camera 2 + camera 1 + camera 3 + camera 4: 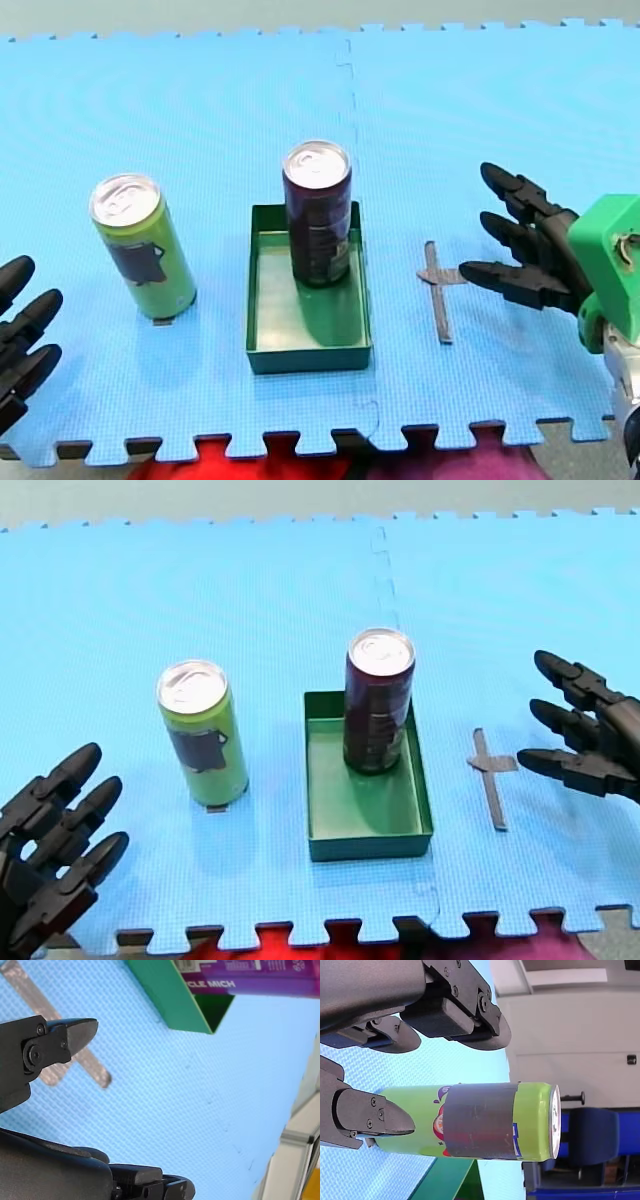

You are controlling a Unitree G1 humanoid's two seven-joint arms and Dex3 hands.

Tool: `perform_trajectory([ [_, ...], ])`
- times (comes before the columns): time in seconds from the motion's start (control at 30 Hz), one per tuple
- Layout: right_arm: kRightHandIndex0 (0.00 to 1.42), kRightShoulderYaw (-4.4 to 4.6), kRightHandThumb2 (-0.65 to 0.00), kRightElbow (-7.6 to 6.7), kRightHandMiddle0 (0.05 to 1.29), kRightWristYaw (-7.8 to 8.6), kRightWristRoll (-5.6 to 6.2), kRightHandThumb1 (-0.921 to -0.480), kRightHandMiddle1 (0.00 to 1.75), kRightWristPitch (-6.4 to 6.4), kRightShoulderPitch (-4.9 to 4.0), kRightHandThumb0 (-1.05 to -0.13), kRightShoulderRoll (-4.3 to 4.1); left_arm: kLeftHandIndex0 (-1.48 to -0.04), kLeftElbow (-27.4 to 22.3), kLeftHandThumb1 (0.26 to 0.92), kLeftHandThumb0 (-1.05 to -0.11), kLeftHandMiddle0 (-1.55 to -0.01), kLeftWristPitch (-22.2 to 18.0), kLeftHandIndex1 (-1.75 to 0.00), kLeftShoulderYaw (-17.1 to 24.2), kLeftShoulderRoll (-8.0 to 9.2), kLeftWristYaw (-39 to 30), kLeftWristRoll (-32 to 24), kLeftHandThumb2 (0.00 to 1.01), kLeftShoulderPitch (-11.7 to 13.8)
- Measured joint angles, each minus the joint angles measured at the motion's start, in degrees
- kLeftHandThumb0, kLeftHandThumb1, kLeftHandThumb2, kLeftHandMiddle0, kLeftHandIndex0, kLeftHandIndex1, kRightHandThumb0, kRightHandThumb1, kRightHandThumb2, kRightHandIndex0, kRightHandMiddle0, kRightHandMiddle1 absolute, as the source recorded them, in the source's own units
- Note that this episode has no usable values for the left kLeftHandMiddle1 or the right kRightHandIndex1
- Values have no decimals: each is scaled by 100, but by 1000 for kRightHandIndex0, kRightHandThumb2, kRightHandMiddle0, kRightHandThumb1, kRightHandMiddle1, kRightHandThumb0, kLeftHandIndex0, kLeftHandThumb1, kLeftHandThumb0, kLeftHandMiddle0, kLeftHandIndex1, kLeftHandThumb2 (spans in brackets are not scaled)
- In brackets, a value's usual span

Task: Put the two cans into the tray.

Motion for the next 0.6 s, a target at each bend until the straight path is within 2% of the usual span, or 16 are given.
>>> perform_trajectory([
  [0.27, 247, -8, 0, 0, 157, -101, -5, -871, 16, -39, 182, -1048, 93, -424, 259, 921, -1048, -519, -646, 0, -64, 126, 909, 1022, 128, -224],
  [0.37, 248, -3, 0, -8, 158, -131, -11, -870, 15, -41, 211, -1048, 124, -377, 235, 861, -1048, -465, -815, 0, -149, 108, 1244, 1326, 51, -237],
  [0.43, 248, 3, 0, -21, 158, -151, -14, -871, 14, -40, 218, -1048, 143, -350, 229, 809, -1048, -442, -835, 0, -214, 93, 1283, 1330, 15, -238],
  [0.6, 245, 17, 0, -43, 155, -211, -16, -870, 9, -3, 228, -1048, 186, -319, 238, 767, -1048, -405, -764, 0, -305, 88, 1037, 942, 0, -273],
])
